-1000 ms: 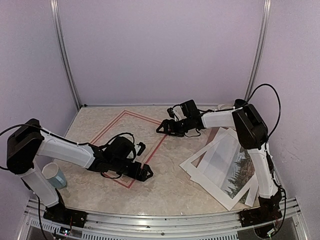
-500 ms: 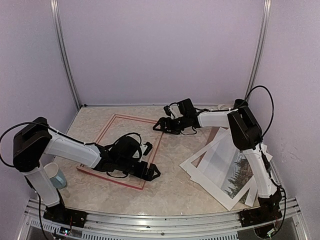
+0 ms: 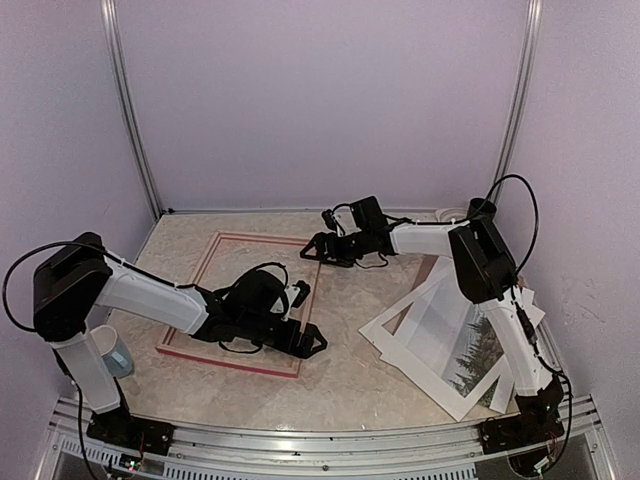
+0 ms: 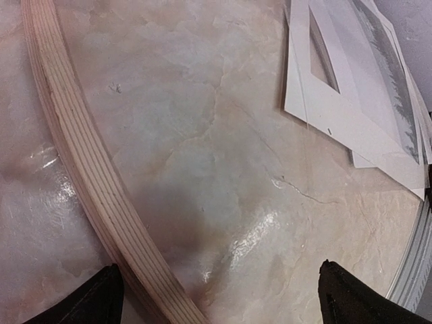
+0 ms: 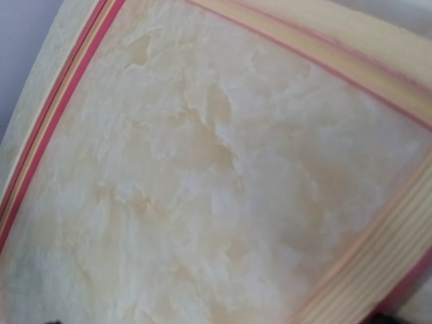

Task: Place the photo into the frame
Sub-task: Adjust the frame body at the center of the board.

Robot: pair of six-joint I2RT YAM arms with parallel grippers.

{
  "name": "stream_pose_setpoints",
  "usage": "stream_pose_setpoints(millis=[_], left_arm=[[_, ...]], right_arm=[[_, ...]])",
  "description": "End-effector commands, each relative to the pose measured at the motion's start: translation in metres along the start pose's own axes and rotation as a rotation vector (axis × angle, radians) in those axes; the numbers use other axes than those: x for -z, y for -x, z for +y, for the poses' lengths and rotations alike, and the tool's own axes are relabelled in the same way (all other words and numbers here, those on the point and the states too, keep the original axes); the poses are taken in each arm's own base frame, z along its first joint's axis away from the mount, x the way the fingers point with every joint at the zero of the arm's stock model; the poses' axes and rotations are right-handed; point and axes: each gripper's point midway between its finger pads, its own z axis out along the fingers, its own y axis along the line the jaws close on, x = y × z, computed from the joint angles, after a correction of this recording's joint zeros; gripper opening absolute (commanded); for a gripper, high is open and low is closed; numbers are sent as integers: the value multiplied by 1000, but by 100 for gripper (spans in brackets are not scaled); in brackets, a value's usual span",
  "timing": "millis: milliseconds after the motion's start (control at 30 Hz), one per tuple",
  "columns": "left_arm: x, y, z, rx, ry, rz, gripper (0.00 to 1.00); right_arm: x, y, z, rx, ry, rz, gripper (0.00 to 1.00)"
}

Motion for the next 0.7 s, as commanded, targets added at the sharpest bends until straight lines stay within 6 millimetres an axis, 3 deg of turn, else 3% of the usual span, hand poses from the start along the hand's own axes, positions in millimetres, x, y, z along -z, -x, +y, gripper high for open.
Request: stream_pose_setpoints(millis=[0, 400, 567, 667], left_arm=[[-2, 20, -14, -17, -51, -49, 99], [-3, 25, -9, 1, -45, -72, 99], [24, 44, 0, 15, 7, -153, 99], [47, 65, -5, -15, 36, -215, 99]], right_arm=[[-17, -14, 6, -16, 34, 33, 99], [-18, -3, 12, 9, 33, 11, 99], [9, 1, 5, 50, -105, -21, 99], [38, 10, 8, 74, -187, -60, 99]])
